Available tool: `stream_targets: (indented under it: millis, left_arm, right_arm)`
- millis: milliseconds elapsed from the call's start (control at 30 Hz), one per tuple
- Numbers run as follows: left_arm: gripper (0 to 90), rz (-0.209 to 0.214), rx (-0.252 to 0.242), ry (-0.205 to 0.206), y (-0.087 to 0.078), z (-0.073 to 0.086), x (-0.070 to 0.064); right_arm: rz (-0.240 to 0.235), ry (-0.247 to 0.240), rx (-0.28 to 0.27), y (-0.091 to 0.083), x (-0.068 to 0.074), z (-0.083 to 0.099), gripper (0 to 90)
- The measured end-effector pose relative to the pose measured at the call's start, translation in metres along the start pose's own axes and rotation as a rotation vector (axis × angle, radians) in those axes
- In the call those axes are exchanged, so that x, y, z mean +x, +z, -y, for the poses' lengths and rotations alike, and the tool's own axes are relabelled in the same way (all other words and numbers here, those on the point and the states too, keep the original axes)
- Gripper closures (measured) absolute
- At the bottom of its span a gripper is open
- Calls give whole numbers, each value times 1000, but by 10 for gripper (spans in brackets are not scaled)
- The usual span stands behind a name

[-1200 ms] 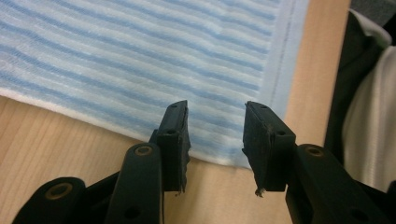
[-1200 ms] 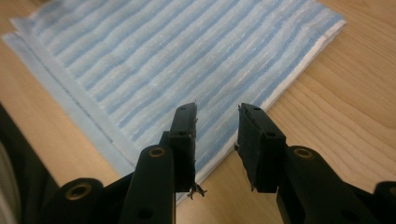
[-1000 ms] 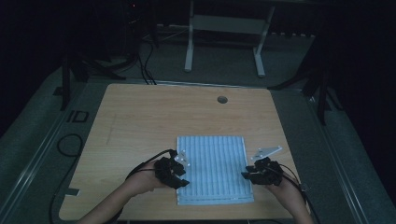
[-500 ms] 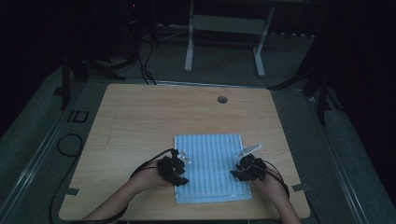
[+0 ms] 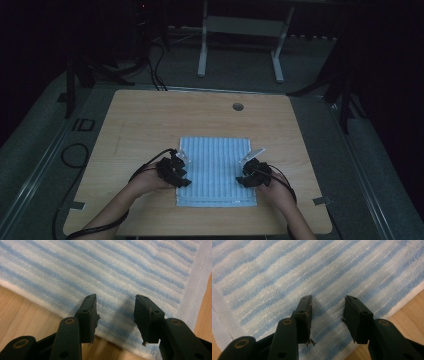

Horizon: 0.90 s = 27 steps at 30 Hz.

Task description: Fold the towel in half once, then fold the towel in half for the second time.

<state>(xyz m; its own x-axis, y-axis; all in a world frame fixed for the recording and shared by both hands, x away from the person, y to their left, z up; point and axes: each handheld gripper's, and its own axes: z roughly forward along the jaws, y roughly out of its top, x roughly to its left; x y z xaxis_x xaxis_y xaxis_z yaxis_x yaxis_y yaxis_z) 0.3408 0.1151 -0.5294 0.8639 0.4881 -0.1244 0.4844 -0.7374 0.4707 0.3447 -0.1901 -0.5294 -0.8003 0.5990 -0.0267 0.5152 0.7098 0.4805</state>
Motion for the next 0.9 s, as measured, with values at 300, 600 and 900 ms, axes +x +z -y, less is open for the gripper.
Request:
stream_targets:
  millis: [300, 600, 900]
  left_arm:
    - [437, -49, 24, -15, -15, -4, 5]
    - [437, -127, -7, -108, -35, -18, 49]
    - [437, -202, -36, -151, -44, -47, 86]
  right_arm:
    - [-16, -29, -17, -17, -2, -6, 495]
    - [46, 5, -40, -44, -48, -34, 491]
    - [85, 87, -6, -40, -99, -65, 490]
